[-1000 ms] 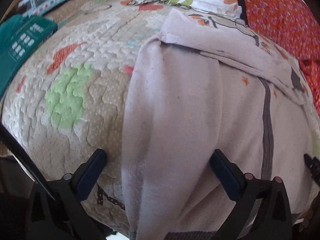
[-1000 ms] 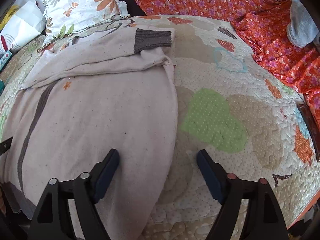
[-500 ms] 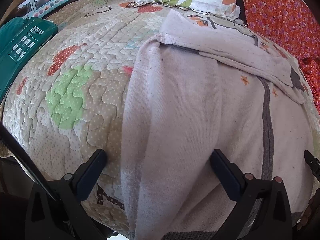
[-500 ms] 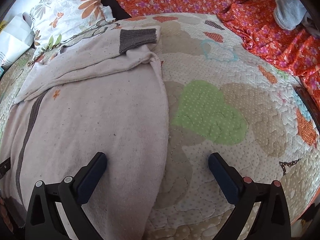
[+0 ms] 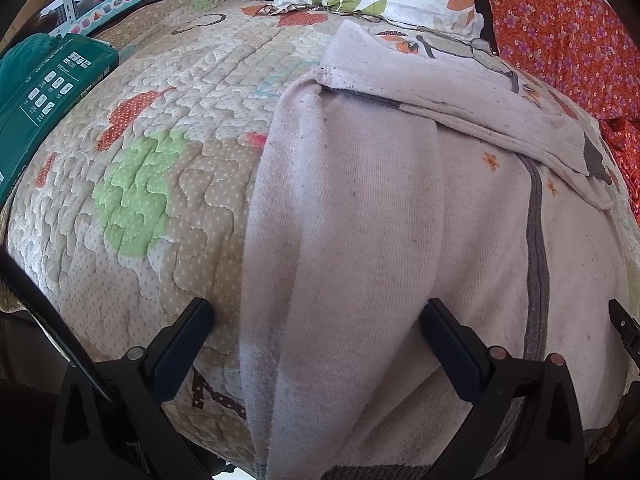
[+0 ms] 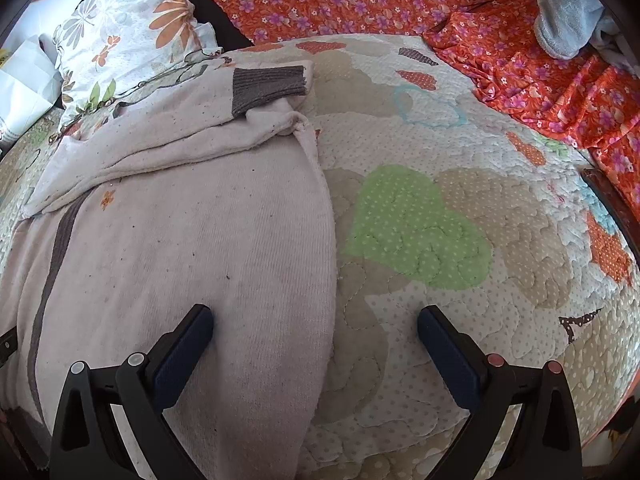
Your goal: Fold small clothes
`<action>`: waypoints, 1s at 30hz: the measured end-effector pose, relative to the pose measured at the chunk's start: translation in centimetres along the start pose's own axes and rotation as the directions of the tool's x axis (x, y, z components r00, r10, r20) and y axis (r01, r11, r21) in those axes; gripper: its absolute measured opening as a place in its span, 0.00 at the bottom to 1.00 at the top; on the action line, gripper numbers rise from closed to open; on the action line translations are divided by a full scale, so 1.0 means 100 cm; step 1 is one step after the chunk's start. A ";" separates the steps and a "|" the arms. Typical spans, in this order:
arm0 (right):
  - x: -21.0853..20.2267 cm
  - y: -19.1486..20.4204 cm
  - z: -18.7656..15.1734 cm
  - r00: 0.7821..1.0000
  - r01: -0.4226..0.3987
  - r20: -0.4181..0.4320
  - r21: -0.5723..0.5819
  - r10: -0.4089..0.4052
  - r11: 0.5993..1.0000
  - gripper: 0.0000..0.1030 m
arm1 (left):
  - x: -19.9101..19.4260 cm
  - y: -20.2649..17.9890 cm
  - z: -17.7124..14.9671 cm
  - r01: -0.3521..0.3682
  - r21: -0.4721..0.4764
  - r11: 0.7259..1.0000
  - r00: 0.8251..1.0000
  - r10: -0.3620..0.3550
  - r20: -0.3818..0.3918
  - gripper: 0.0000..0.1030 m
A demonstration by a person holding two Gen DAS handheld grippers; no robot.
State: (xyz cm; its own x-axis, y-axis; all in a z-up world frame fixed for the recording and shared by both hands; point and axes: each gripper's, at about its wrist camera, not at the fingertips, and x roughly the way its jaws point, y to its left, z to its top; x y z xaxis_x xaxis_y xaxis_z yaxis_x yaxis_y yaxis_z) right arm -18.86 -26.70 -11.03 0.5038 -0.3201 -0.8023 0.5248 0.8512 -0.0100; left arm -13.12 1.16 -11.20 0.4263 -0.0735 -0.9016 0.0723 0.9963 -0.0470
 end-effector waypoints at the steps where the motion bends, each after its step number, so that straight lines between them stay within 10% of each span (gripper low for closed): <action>1: 0.000 0.000 0.000 1.000 0.001 0.003 0.000 -0.001 1.000 1.00 | 0.000 0.000 0.000 0.000 0.000 1.000 1.000 0.000 0.000 1.00; 30: 0.002 0.004 -0.006 0.995 0.034 0.093 0.050 -0.039 0.998 1.00 | 0.002 0.001 0.003 -0.008 -0.027 1.000 1.000 0.008 -0.005 1.00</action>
State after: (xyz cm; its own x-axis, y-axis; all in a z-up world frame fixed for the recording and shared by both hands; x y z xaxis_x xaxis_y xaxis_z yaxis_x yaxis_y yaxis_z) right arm -18.98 -26.22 -11.55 0.5448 -0.3900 -0.7424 0.5751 0.8180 -0.0077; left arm -12.82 1.26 -11.23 0.4221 -0.0653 -0.9042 0.0442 0.9977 -0.0514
